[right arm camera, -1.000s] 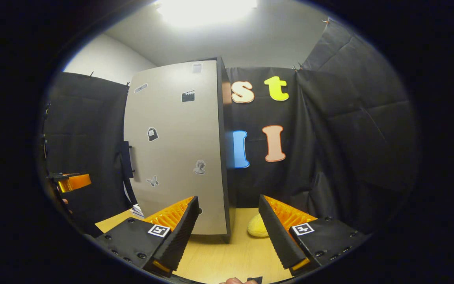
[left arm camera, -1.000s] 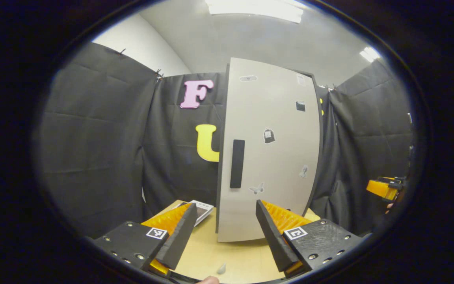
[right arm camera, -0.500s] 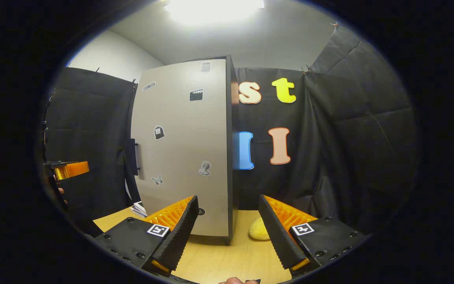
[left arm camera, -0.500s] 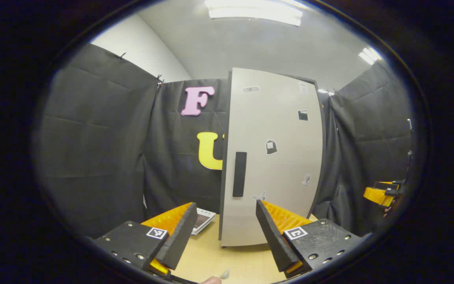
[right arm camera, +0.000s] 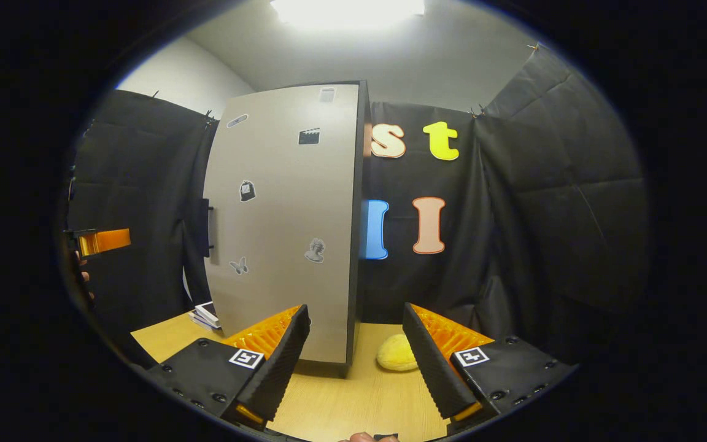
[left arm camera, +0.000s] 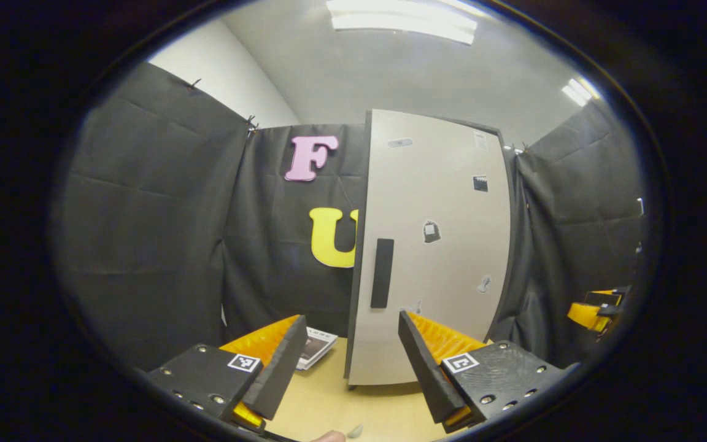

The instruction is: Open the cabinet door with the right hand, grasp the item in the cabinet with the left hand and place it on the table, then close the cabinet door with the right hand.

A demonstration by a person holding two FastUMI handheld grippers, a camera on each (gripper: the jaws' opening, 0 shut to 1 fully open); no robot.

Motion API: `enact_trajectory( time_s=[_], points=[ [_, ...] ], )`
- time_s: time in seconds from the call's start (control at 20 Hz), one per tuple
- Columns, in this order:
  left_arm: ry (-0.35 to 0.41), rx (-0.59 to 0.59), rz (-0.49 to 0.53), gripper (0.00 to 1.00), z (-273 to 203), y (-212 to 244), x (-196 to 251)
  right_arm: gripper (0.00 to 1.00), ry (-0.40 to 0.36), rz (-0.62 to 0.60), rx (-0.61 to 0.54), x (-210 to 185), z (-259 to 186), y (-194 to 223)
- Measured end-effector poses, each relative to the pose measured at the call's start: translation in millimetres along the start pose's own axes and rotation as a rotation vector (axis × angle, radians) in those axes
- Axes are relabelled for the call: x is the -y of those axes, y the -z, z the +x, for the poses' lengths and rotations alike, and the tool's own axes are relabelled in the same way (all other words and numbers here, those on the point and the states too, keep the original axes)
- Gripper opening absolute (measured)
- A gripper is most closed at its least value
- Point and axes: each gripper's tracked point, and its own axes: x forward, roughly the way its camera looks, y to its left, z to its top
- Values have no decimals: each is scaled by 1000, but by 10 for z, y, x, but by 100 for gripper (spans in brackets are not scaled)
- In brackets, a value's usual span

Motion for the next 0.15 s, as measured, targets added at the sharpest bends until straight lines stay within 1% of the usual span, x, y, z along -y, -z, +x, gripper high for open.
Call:
enact_trajectory(
  time_s=[0.1, 0.15],
  points=[
    [7, -2, 16, 92, 12, -14, -32, 97, 17, 3, 9, 24, -6, -29],
    [8, -1, 30, 90, 28, -13, -51, 97, 23, 8, 11, 20, 9, -32]
  ],
)
